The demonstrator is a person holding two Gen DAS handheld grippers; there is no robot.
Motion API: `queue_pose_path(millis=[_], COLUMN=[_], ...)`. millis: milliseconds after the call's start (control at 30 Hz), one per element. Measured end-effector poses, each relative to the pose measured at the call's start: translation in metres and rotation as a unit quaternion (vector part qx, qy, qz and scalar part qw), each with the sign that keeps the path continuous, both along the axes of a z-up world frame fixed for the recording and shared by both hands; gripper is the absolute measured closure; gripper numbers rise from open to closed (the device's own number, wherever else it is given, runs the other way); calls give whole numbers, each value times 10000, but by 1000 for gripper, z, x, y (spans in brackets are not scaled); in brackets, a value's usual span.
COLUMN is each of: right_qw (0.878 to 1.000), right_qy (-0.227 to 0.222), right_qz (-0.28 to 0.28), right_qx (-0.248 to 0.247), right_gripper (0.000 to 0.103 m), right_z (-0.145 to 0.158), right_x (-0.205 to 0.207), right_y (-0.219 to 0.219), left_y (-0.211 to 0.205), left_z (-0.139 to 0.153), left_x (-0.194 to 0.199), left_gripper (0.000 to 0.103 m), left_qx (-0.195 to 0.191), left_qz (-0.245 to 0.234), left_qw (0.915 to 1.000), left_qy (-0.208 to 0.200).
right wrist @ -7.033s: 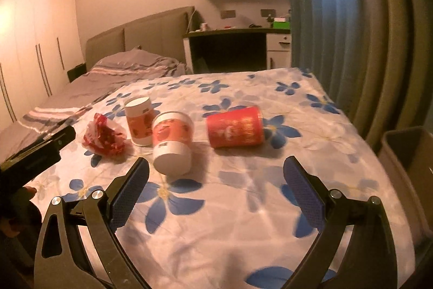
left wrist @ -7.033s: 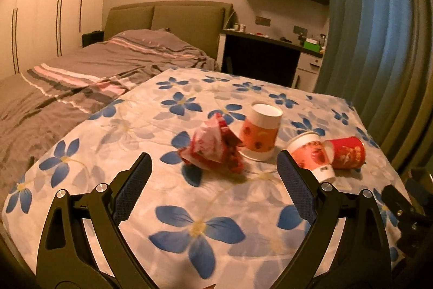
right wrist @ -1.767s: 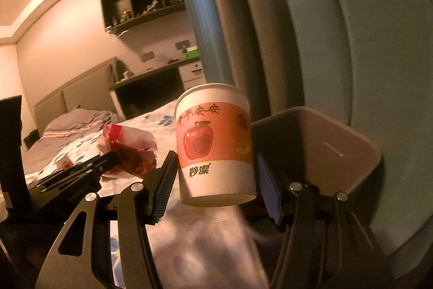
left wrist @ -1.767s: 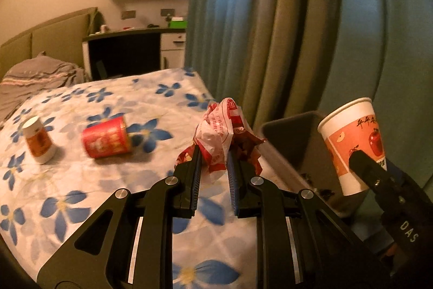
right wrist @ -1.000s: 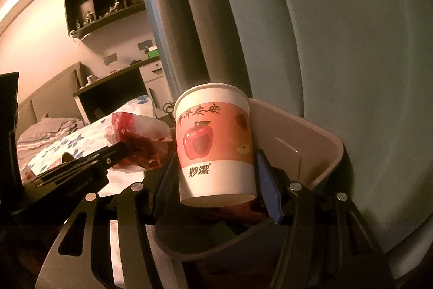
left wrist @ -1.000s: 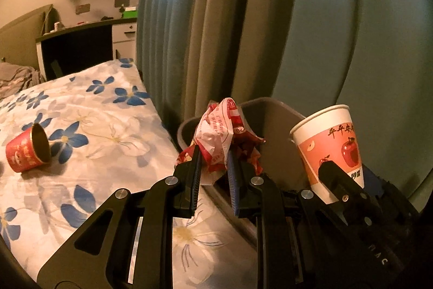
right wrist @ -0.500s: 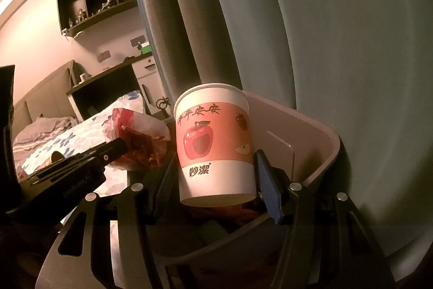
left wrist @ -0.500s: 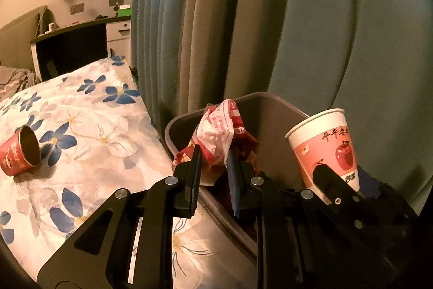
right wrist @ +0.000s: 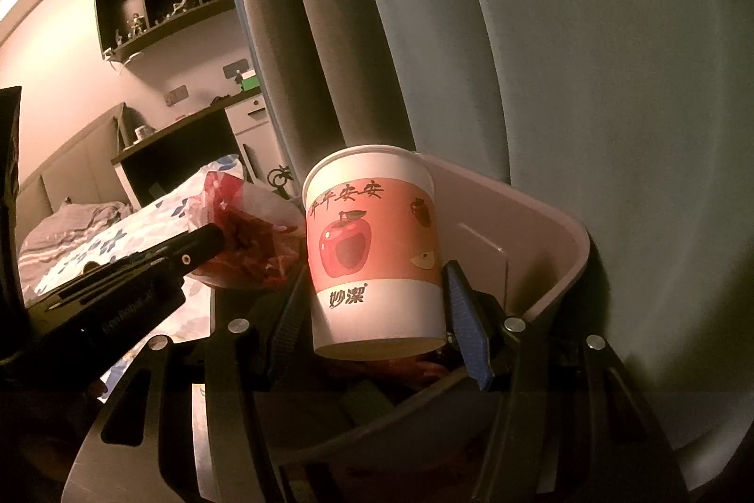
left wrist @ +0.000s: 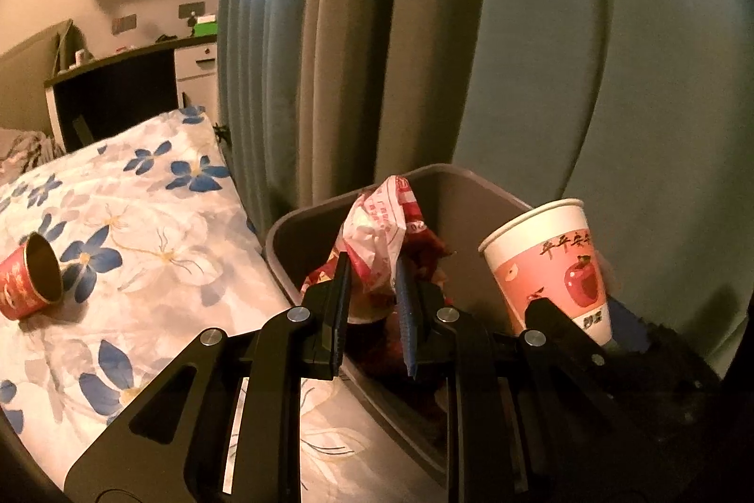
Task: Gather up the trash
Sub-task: 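Lift the wrapper and apple-print cup and carry both over the brown bin, then open both tools to drop the wrapper and apple-print cup into the bin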
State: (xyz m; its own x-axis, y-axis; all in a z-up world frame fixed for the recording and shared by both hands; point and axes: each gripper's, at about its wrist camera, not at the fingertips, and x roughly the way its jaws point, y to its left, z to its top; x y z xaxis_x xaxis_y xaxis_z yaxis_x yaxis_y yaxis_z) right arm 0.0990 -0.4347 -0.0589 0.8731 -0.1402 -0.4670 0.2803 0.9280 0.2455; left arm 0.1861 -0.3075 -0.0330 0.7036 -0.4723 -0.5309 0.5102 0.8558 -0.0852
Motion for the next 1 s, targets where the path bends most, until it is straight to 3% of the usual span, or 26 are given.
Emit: queue_pose_path(millis=[733, 900, 1000], right_qw=[10000, 10000, 10000], right_qy=[46, 63, 60], right_qz=[-32, -49, -69], right_qx=[-12, -28, -26], right_gripper=[45, 45, 45], right_z=[-1, -3, -3], right_x=[3, 2, 2], right_y=[0, 0, -1], left_y=[0, 3, 6], left_z=[-8, -10, -11], left_x=[5, 7, 8], left_gripper=[75, 63, 45], left_qx=[2, 1, -36], left_qz=[37, 53, 100], left_qw=[9998, 9997, 9996], left_qy=[199, 247, 267])
